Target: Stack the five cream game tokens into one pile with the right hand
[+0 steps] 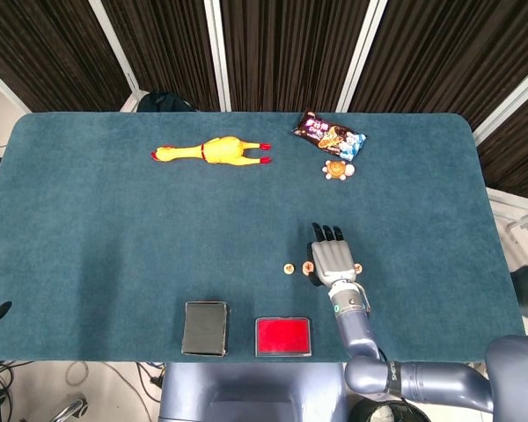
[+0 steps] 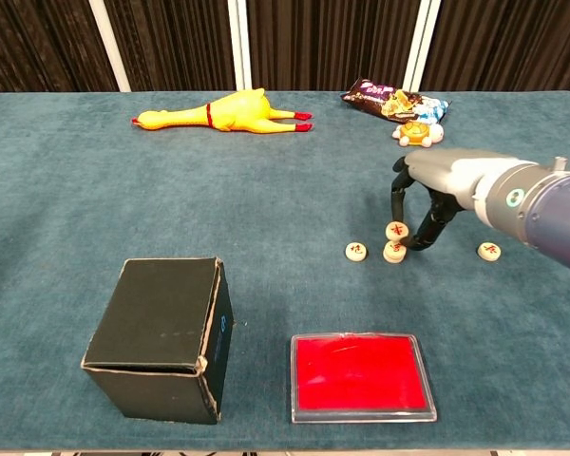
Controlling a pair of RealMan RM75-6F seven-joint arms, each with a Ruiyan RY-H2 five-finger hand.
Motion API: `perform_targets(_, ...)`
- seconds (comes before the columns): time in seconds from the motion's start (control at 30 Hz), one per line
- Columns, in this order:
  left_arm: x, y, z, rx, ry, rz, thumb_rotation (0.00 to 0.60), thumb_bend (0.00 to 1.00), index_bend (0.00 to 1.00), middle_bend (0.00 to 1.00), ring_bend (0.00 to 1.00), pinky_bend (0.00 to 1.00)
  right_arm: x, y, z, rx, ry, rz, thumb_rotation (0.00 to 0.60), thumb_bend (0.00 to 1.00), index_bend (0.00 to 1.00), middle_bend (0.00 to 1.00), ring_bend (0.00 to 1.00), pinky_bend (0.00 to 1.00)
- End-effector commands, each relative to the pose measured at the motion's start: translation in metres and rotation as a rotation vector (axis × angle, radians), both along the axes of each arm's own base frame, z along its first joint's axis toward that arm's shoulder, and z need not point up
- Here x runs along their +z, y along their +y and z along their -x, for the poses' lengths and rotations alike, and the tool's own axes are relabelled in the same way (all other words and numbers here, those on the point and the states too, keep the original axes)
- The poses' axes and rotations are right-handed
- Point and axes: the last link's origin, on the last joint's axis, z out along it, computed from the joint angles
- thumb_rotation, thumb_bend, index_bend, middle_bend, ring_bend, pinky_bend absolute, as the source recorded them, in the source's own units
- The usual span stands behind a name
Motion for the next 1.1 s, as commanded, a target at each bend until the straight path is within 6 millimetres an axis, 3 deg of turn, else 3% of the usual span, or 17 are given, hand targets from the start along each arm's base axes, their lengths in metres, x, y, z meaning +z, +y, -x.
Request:
perform_targets(0.03, 0.000, 0.000, 0.000, 0.000, 0.000, 0.000, 0.600, 0.12, 0.14, 0.00, 0.00, 0.03, -0.002, 0.000, 0.000, -0.001, 0.003, -0.002, 0.600, 0.39, 0.52, 0.00, 0.00, 0.00)
perform_targets(1.1, 0.000, 0.000, 0.000, 0.001, 0.006, 0.004, 0.600, 0.12, 0.14, 0.00, 0.00, 0.03, -0.009, 0.000, 0.009, -0.015, 0.032, -0.007, 0.600, 0.39, 0.51, 0.00, 0.00, 0.00)
